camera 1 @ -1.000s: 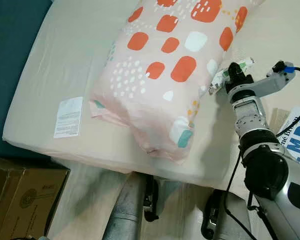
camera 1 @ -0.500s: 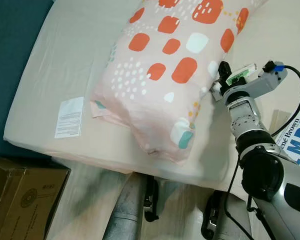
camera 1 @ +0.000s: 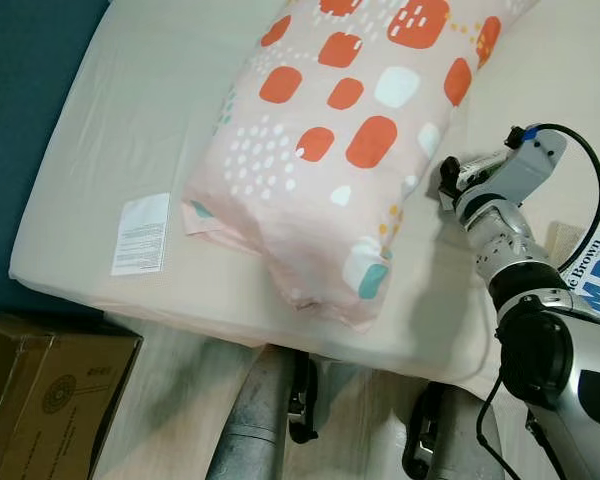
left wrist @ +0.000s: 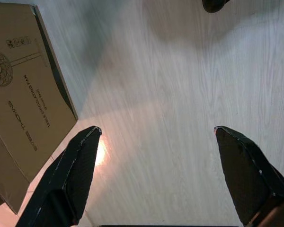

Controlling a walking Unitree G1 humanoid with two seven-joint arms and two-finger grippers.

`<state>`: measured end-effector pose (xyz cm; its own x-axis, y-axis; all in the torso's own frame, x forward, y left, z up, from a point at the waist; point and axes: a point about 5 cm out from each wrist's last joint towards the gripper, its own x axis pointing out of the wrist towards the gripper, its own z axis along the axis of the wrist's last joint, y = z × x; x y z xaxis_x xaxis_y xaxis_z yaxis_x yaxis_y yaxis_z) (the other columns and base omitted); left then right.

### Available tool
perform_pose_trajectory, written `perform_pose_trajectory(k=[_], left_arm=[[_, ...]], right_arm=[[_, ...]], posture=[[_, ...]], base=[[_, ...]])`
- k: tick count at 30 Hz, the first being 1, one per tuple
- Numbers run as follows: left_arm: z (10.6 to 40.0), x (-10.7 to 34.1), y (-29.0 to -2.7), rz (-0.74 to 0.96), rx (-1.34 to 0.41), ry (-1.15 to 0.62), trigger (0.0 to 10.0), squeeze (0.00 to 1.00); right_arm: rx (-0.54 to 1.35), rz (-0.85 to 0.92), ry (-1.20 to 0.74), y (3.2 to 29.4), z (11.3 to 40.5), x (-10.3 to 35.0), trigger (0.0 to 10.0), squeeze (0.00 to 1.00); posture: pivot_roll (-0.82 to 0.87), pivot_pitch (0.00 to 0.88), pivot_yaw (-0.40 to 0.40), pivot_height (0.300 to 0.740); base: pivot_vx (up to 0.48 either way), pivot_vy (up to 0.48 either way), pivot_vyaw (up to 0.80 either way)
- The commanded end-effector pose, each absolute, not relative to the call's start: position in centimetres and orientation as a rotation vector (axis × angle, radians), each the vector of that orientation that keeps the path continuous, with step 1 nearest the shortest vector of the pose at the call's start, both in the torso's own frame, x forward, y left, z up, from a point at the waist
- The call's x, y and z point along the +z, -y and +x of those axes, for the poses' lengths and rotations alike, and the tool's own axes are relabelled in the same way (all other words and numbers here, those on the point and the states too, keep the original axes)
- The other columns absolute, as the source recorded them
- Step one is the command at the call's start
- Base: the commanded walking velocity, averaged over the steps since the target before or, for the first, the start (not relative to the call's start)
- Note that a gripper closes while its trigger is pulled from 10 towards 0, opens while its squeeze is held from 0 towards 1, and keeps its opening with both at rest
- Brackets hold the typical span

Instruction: Clean up the room

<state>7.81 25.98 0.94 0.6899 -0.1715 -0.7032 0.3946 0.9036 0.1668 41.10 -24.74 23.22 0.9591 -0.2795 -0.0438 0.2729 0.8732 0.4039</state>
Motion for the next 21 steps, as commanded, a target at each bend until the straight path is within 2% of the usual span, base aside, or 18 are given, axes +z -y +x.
perform_pose_trajectory(k=[1, 6, 7, 8, 9, 10, 18, 19, 21], left_arm=[[5.9, 0.3, -26.8, 0.309, -0.307, -0.835, 10.0, 0.00], [6.2, 0.2, -26.8, 0.310, -0.306, -0.831, 10.0, 0.00], [6.4, 0.2, -26.7, 0.309, -0.305, -0.829, 10.0, 0.00], [6.5, 0.1, -26.7, 0.308, -0.304, -0.827, 10.0, 0.00], [6.5, 0.1, -26.7, 0.308, -0.304, -0.827, 10.0, 0.00], [6.6, 0.0, -26.6, 0.308, -0.304, -0.825, 10.0, 0.00], [7.4, -0.5, -26.2, 0.301, -0.293, -0.814, 10.0, 0.00], [7.6, -0.6, -26.2, 0.300, -0.289, -0.811, 10.0, 0.00], [7.7, -0.7, -26.3, 0.300, -0.286, -0.809, 10.0, 0.00]], right_arm=[[-0.357, 0.475, -0.140, 25.2, 40.1, 18.9, 0.0, 1.00], [-0.381, 0.499, -0.139, 25.6, 39.9, 18.7, 0.0, 1.00], [-0.380, 0.498, -0.139, 25.7, 39.9, 18.8, 0.0, 0.97], [-0.378, 0.498, -0.140, 25.7, 39.9, 18.8, 0.0, 0.56], [-0.378, 0.498, -0.140, 25.7, 39.9, 18.8, 0.0, 0.56], [-0.380, 0.493, -0.141, 25.7, 39.9, 18.8, 0.0, 0.00], [-0.393, 0.481, -0.153, 26.2, 39.6, 18.3, 0.0, 0.00], [-0.401, 0.471, -0.160, 26.3, 39.5, 18.1, 10.0, 0.00], [-0.406, 0.463, -0.164, 26.4, 39.4, 18.0, 10.0, 0.00]], posture=[[0.35, 0.653, 0.380, 0.623], [0.35, 0.650, 0.376, 0.623], [0.35, 0.648, 0.372, 0.623], [0.35, 0.647, 0.369, 0.623], [0.35, 0.647, 0.369, 0.623], [0.35, 0.645, 0.364, 0.623], [0.33, 0.633, 0.340, 0.623], [0.33, 0.628, 0.331, 0.623], [0.33, 0.628, 0.331, 0.623]], base=[[0.000, 0.000, 0.00], [0.000, 0.000, 0.00], [0.000, 0.000, 0.00], [0.000, 0.000, 0.00], [0.000, 0.000, 0.00], [0.000, 0.000, 0.00], [0.000, 0.000, 0.00], [0.000, 0.000, 0.00], [0.000, 0.000, 0.00]])
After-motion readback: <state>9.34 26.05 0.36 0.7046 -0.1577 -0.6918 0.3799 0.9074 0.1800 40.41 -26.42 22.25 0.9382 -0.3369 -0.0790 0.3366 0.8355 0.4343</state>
